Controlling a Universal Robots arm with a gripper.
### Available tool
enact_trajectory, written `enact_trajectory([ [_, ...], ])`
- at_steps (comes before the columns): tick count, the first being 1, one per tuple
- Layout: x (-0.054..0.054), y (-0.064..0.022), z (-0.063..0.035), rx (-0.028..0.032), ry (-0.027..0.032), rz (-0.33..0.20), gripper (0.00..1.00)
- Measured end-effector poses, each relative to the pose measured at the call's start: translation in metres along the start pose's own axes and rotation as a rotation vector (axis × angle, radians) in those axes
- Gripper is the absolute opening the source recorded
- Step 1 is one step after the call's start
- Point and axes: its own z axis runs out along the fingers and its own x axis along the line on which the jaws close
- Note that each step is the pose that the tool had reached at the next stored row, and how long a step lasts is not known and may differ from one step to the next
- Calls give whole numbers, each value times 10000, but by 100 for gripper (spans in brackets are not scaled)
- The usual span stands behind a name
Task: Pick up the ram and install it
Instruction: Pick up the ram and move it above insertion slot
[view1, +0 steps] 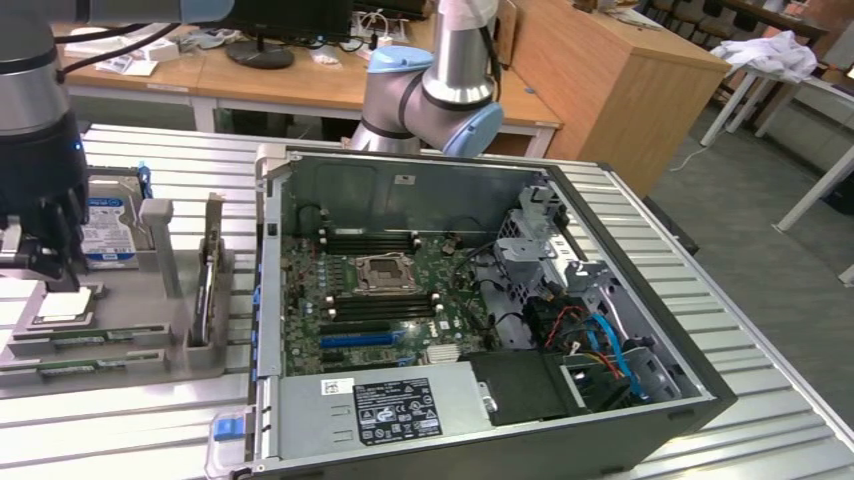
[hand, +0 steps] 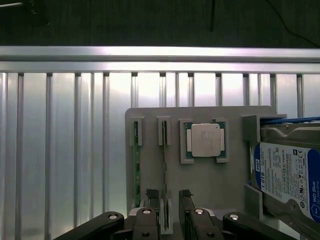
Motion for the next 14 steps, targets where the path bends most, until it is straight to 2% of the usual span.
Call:
enact_trajectory([
  [14, 2, -5, 97, 1, 0, 0, 30],
])
